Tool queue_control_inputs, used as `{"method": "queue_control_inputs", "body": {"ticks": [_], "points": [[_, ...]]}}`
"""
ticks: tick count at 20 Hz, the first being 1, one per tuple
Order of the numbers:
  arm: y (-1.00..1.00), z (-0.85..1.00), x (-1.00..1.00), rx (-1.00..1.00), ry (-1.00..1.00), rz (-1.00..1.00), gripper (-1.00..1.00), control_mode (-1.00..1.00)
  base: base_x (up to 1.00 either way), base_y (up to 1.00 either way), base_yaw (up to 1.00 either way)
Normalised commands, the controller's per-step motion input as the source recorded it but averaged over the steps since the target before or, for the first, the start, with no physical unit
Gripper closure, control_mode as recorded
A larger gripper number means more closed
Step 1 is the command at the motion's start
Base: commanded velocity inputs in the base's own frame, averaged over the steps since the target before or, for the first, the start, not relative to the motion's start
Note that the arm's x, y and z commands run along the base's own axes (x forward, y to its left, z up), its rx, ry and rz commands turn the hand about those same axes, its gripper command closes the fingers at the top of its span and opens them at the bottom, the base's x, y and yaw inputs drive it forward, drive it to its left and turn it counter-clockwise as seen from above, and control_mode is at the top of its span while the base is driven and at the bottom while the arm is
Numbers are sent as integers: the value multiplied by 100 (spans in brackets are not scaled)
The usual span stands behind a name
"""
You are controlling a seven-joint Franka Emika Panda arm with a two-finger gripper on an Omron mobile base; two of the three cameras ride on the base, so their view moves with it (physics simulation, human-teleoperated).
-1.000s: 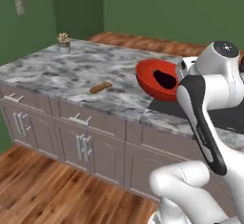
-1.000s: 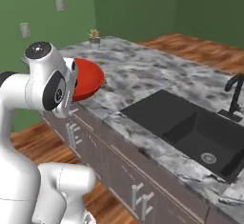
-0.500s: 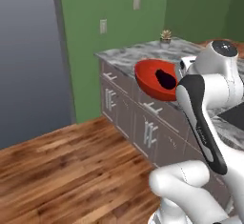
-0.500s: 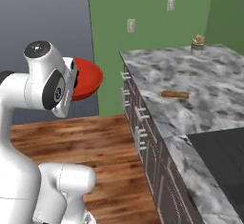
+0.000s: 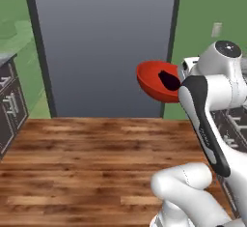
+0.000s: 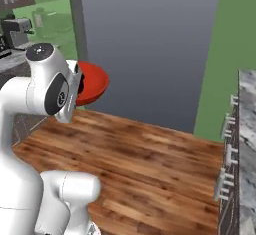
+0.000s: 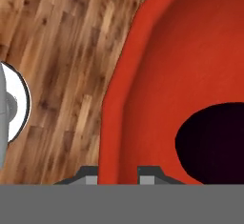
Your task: Pick the eggplant from the sink and place it in the bowl. Then pick the bowl and place it in the microwave. Then close the microwave door and press the start button.
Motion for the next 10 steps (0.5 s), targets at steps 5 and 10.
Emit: {"method": "queue_control_inputs", "body": {"ticks": [5, 10], "points": [[0, 0, 0, 0, 0, 0, 100, 100, 4, 25, 76], [0, 0, 0, 0, 0, 0, 100, 100, 13, 27, 78]]}}
